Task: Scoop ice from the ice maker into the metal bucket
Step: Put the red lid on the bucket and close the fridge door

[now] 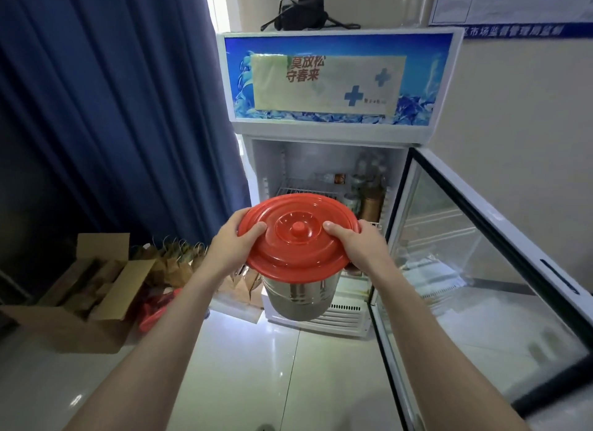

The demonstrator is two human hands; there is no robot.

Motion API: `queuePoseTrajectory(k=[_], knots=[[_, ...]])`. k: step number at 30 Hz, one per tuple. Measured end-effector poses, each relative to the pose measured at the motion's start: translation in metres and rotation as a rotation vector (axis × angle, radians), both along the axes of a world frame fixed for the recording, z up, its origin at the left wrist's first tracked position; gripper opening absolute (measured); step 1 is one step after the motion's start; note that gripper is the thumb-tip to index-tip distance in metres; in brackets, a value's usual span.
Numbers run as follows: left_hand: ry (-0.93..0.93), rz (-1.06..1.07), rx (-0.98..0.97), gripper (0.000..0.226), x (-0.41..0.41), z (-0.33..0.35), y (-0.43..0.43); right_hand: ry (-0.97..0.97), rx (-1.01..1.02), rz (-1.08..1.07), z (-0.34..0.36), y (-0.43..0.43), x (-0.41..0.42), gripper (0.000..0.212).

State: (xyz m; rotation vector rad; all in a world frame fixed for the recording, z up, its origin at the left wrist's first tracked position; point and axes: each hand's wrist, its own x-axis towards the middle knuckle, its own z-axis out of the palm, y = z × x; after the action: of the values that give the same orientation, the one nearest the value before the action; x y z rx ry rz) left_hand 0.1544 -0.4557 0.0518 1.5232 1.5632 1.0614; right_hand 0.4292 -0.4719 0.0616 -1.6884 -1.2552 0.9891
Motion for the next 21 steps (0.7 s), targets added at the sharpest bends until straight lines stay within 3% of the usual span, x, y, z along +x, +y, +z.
queuePoseTrajectory(k=[8,12,16,21], knots=[[0.037,-0.082,-0.030,0.045,-0.014,-0.048,0.142,0.035,-0.038,-0.123,-0.046,0.115,-0.021,0.063],[0.037,-0.129,-0.043,0.047,-0.013,-0.069,0.206,0.034,-0.055,-0.178,-0.067,0.165,-0.023,0.082],[0.047,-0.148,-0.053,0.040,-0.003,-0.087,0.258,0.032,-0.058,-0.222,-0.075,0.212,-0.017,0.070],[0.012,-0.150,-0.081,0.035,0.018,-0.094,0.326,0.039,-0.083,-0.221,-0.074,0.277,0.003,0.071]])
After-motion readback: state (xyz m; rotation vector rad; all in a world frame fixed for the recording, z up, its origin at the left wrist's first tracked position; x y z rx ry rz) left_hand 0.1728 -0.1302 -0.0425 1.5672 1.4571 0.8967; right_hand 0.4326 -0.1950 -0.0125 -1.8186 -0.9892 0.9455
